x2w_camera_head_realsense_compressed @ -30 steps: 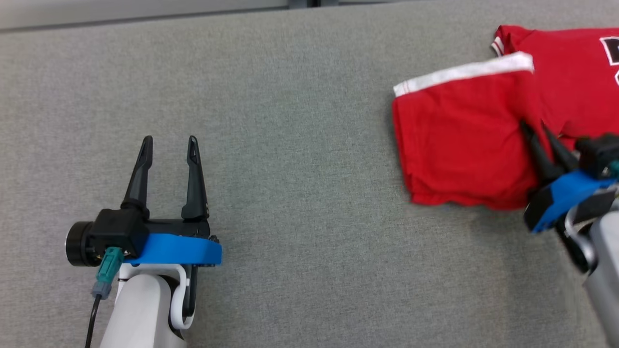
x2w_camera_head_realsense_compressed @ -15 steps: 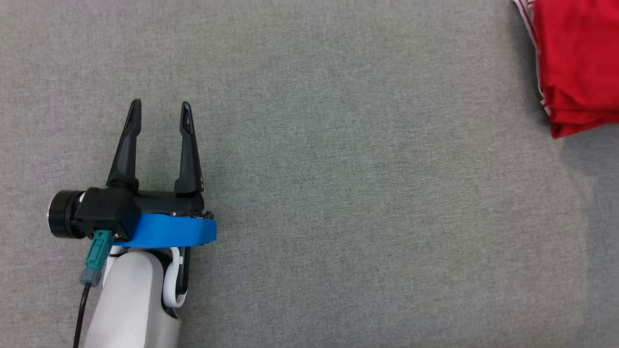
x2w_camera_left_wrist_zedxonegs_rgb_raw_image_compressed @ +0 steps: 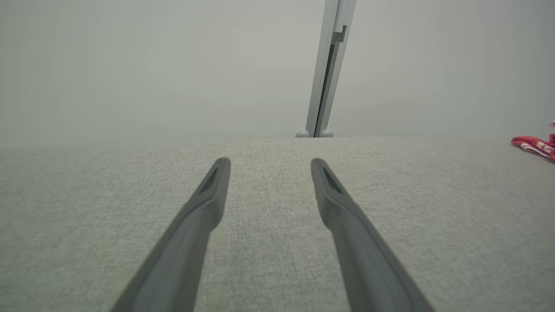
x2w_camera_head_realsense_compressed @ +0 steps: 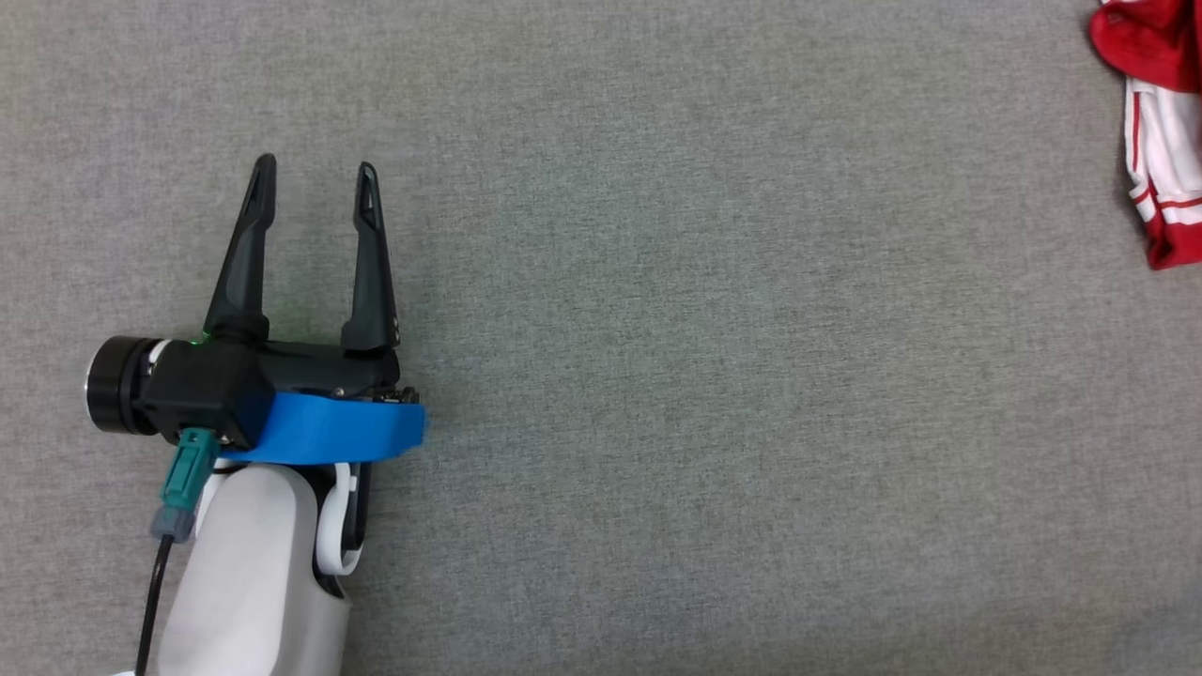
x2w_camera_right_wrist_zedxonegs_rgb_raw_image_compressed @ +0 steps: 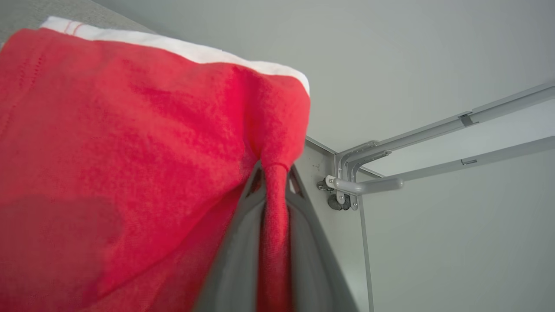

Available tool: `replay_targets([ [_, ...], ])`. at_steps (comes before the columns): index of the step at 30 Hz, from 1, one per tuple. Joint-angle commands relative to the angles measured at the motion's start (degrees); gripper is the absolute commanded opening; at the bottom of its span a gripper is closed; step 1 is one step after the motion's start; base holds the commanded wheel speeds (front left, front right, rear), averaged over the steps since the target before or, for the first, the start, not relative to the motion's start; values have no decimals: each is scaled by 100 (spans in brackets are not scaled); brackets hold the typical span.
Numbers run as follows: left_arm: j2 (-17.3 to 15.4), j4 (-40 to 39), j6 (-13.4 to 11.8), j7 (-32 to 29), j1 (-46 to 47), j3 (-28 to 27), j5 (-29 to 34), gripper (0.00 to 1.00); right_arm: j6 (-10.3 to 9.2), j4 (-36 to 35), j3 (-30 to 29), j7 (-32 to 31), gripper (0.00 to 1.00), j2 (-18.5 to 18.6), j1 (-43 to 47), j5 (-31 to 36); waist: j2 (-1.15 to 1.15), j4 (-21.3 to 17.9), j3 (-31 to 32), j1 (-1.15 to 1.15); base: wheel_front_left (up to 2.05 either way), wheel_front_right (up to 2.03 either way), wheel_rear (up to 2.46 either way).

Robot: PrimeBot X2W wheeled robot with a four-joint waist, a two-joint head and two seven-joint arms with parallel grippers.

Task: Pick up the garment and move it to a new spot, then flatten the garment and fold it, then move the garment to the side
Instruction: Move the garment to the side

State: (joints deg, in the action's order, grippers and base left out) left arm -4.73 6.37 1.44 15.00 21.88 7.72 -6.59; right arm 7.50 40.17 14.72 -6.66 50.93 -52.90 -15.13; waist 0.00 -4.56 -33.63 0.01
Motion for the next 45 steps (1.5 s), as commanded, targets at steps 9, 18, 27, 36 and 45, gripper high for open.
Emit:
replay_targets([
  [9,-13,16,-87,23,25,-32,-65,100,-1,528,-85,309,100,-267,-528,354,0,41,61,-1,0,0,0],
  [18,-25,68,-137,23,-371,-211,-199,100,0,492,-544,1233,100,-998,-212,495,0,42,770,-1,0,0,0],
  [27,-27,178,-152,24,-1019,-384,-319,100,0,-147,-823,1875,100,-2301,560,690,0,99,1592,-1,0,0,0],
  [36,-22,331,-132,24,-1484,-438,-402,100,0,-938,-711,2016,100,-3401,1638,691,0,234,2223,-1,0,0,0],
  [45,21,512,-128,23,-1703,-378,-450,100,0,-1542,-867,2006,100,-4065,2849,446,0,298,2654,-1,0,0,0],
])
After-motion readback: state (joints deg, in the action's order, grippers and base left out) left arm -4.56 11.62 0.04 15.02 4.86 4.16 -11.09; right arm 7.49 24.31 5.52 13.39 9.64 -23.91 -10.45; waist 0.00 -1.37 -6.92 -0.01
